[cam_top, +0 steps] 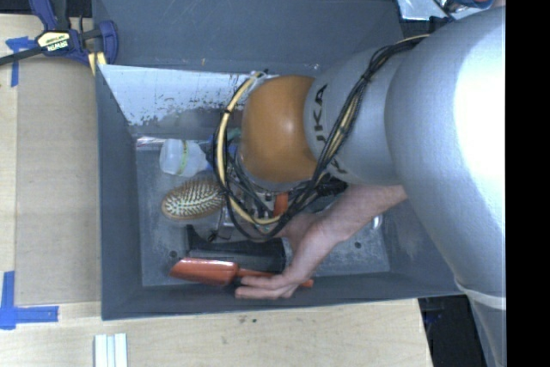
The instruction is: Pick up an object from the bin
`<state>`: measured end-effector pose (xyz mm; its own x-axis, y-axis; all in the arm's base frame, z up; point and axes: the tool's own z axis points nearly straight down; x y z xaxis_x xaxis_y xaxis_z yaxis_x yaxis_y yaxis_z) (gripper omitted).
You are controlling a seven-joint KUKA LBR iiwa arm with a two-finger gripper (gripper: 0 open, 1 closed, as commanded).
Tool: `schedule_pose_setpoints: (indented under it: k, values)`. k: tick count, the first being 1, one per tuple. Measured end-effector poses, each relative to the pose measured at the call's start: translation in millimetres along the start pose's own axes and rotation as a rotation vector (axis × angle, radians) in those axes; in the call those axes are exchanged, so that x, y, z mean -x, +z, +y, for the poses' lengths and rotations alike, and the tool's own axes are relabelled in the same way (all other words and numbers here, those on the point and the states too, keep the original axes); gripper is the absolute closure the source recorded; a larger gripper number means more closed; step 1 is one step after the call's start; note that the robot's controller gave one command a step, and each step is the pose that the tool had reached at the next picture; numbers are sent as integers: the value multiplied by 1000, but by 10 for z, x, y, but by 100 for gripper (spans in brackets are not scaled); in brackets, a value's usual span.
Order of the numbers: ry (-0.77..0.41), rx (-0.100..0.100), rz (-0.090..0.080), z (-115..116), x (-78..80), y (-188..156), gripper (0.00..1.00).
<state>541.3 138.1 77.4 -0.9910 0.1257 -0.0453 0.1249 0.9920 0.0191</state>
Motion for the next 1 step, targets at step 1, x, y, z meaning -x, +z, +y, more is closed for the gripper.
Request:
schedule_pose_setpoints:
  k: [1]
  values:
    - [-77, -8, 21, 403, 28, 59, 0]
